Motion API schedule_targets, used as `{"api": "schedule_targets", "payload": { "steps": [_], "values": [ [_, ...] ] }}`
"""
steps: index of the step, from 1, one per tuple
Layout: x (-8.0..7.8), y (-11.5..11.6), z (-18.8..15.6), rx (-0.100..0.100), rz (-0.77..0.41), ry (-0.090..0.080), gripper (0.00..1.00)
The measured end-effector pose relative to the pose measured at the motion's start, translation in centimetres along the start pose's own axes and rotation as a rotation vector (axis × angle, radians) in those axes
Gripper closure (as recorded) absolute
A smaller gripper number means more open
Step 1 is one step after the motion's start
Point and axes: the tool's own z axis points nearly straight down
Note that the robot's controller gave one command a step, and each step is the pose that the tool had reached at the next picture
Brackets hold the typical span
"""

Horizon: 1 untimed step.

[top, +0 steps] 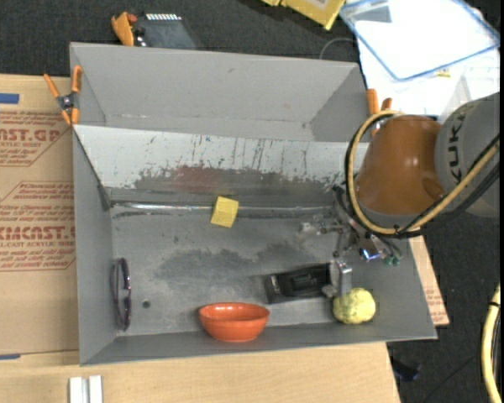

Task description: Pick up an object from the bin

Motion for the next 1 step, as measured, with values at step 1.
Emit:
{"api": "schedule_targets", "payload": {
  "steps": [1],
  "values": [
    [1.18,5.43,1.51,-0.009,-0.052,0.013,0.00]
  ]
}}
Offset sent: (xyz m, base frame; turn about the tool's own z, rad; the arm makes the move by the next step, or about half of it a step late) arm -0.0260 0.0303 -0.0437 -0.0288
